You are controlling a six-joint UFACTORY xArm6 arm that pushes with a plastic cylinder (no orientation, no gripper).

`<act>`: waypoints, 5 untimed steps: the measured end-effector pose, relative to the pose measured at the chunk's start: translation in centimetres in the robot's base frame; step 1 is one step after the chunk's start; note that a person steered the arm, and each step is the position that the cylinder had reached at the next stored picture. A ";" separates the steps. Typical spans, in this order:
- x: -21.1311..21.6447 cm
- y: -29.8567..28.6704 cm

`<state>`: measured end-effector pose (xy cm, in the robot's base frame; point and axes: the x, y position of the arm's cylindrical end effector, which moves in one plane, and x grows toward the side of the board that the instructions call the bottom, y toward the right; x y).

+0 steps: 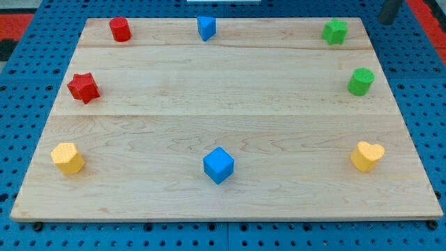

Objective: Move the arm to the top right of the board

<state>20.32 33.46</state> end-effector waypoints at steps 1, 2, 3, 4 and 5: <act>0.4 0.1; 1.2 -0.2; 5.5 -1.6; 5.4 -5.1; 3.8 -7.8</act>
<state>24.17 25.65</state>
